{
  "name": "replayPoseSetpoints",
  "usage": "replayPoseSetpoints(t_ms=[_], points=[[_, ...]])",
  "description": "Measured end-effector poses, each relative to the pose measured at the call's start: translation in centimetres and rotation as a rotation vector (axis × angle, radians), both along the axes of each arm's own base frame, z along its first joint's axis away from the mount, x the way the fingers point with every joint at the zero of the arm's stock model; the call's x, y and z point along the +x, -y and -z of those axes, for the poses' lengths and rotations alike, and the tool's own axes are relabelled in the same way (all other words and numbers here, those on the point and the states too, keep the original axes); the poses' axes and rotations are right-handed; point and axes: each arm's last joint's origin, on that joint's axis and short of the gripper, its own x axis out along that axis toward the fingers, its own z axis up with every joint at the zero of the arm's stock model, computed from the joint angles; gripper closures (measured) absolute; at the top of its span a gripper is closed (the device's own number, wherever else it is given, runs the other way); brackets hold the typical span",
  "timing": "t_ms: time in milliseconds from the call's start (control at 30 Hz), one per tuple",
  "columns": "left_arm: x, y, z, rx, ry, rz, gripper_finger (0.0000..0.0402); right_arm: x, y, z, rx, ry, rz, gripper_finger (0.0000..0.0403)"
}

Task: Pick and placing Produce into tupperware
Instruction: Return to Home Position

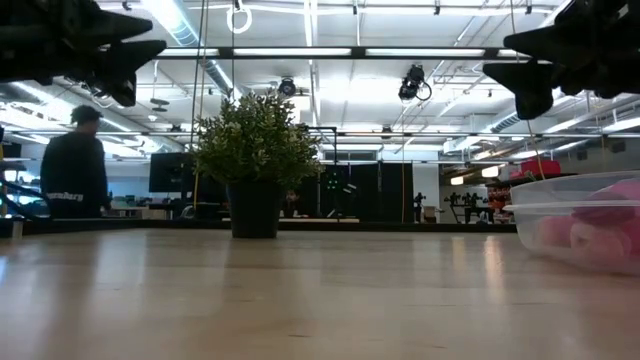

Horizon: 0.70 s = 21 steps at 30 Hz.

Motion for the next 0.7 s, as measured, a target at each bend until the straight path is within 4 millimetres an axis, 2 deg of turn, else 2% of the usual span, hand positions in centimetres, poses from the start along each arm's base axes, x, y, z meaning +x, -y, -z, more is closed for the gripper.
replayPoseSetpoints(t_ms=[267,700], points=[[0.0,0.0,0.0,-0.002,0.021,-0.001,0.0261,-0.4,0.5,-0.2,-0.019,0.018,0.053,0.0153],[0.2,0.0,1.2,-0.030,-0.097,0.008,0.0250,-0.4,0.8,-0.1,-0.050,0.005,0.114,0.0153]])
